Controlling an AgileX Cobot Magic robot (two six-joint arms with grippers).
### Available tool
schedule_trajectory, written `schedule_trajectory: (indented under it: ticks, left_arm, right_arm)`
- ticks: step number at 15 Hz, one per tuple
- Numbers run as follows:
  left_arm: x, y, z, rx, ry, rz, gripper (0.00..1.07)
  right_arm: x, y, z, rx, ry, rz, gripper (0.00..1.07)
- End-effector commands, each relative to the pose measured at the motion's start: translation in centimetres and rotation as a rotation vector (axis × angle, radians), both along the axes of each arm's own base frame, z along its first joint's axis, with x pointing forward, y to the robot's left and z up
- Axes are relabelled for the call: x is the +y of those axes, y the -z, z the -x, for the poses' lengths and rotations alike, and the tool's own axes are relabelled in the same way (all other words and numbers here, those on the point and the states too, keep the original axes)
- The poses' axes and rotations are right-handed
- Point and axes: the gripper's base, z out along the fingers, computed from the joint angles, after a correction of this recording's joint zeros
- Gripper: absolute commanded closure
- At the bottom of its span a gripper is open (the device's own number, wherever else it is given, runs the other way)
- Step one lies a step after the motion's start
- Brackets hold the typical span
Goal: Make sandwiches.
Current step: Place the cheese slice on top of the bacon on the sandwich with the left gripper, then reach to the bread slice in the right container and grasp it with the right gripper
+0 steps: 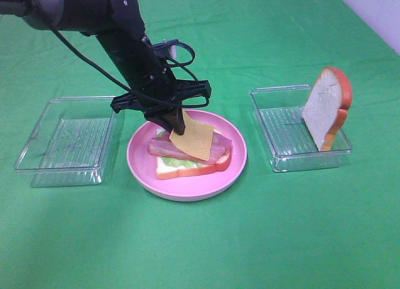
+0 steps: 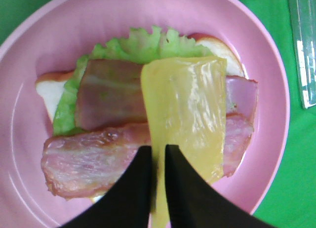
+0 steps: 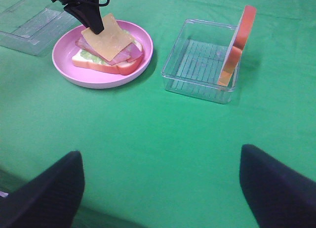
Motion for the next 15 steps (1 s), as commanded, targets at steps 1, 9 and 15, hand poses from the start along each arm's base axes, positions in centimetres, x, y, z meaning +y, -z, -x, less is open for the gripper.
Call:
schedule_trajectory:
  ticks: [1, 9, 15]
  left_arm:
    - [-0.1, -0.2, 0.0, 0.008, -0.008, 0.011, 0.5]
    - [1.9, -8.5, -0.6, -0.154, 0.103, -0.208, 0.4]
    - [6.1, -20.9, 4.9, -0.347, 0.066, -0.263, 0.4]
  right_arm:
    - [0.0, 0.0, 0.2, -0.027, -0.003, -0.004, 0.29]
    - [0.0, 0.0, 0.2, -0.027, -0.003, -0.004, 0.29]
    - [-0.1, 0.0, 0.2, -0.028, -0.001, 0.0, 0.29]
